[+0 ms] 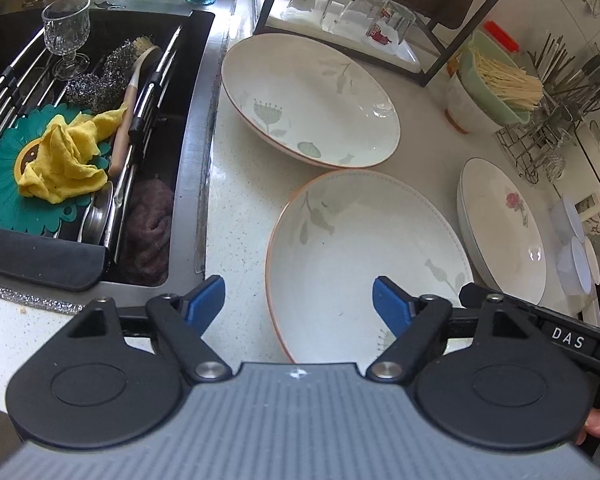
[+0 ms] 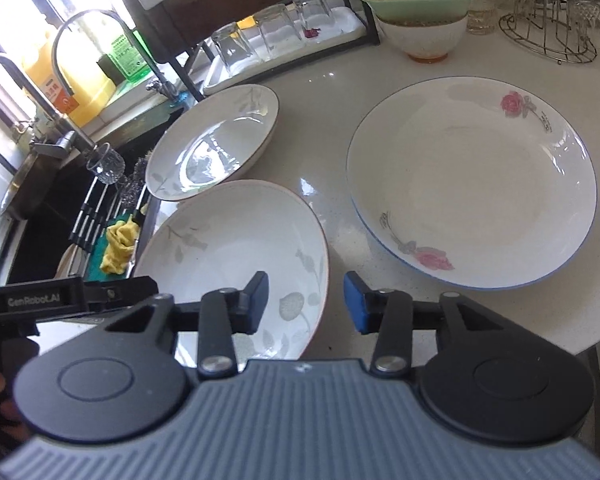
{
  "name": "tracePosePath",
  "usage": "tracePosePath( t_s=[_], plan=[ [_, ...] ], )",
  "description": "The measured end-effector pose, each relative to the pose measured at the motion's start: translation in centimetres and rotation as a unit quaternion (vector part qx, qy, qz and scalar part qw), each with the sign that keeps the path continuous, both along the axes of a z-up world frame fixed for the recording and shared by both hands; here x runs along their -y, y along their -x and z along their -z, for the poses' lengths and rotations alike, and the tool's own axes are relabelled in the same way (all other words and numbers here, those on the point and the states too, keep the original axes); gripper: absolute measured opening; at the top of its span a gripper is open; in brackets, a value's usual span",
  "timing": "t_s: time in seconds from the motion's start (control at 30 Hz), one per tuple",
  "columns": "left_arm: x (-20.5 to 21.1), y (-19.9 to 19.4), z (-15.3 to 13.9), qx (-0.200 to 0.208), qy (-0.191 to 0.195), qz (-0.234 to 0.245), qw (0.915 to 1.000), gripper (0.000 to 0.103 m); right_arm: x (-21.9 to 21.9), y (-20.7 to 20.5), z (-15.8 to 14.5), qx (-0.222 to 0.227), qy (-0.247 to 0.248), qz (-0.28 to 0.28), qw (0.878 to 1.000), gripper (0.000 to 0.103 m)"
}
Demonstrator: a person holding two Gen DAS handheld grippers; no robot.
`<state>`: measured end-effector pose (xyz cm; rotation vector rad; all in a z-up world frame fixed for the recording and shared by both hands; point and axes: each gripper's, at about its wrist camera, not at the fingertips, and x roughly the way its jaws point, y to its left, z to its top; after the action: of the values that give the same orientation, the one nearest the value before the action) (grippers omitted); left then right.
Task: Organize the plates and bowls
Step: 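Move the right gripper to the rim of the leaf-print plate and close, then lift the leaf-print plate with the right gripper onto the rose-print plate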
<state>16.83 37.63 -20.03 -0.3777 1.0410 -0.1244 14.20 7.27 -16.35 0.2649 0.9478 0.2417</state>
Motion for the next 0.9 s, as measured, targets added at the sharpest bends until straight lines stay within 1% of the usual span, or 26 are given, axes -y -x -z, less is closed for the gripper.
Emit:
tracePosePath(
  t_s=[0.07,0.1,0.17,0.2,0.23,0.27,0.3,0.37,0.43,0.53,0.6,0.7,0.8,0.9],
  plan=[
    [-0.1,-0.4,0.4,0.002,0.006,0.001,1.0000,0.066,-0.2,-0.3,0.3,-0.001,0.007,0.003,1.000,0.042],
    [-0.1,-0.5,0.7,0.002,0.009,0.001,1.0000,0.063,-0.3,-0.4,0.4,-0.001,0.011,0.002,1.000,0.039],
    [-0.3,-0.8,1.1,0.004,0.010,-0.002,0.9999,0.056,-0.5,-0.7,0.9,-0.008,0.017,0.001,1.000,0.029],
    [-0.3,-0.9,1.3,0.005,0.011,-0.002,0.9999,0.052,-0.5,-0.9,1.2,-0.013,0.014,-0.002,1.000,0.020],
    [-0.4,-1.0,1.5,0.005,0.012,-0.004,0.9999,0.046,-0.6,-1.0,1.5,-0.017,0.014,-0.001,1.000,0.017],
    [-0.5,-1.0,1.6,0.007,0.013,-0.006,0.9999,0.039,-0.5,-1.1,1.8,-0.020,0.014,0.000,1.000,0.017],
    [-0.6,-1.0,1.8,0.007,0.014,-0.007,0.9999,0.035,-0.5,-1.2,2.0,-0.022,0.010,-0.001,1.000,0.016],
    [-0.6,-1.0,2.1,0.006,0.010,-0.011,0.9999,0.022,-0.4,-1.2,2.2,-0.020,0.004,0.002,1.000,0.016],
    [-0.8,-1.0,2.2,0.009,0.015,-0.015,0.9997,0.017,-0.3,-1.3,2.3,-0.017,-0.005,0.000,1.000,0.015],
    [-1.0,-0.9,2.2,0.006,0.017,-0.017,0.9997,0.017,-0.3,-1.5,2.3,-0.021,-0.010,-0.005,1.000,0.015],
    [-1.3,-0.9,2.1,0.002,0.029,-0.017,0.9994,0.017,-0.3,-1.9,2.2,-0.026,-0.013,-0.009,1.000,0.015],
    [-1.6,-0.9,1.5,0.002,0.032,-0.012,0.9994,0.017,-0.1,-1.9,1.7,-0.027,-0.019,-0.021,0.999,0.015],
    [-2.0,-1.0,0.3,-0.003,0.041,-0.011,0.9991,0.017,-0.2,-2.1,0.8,-0.032,-0.022,-0.026,0.999,0.015],
    [-2.0,-1.3,-1.6,-0.001,0.042,-0.004,0.9991,0.017,-0.2,-2.1,-0.5,-0.033,-0.029,-0.027,0.999,0.015]
  ],
)
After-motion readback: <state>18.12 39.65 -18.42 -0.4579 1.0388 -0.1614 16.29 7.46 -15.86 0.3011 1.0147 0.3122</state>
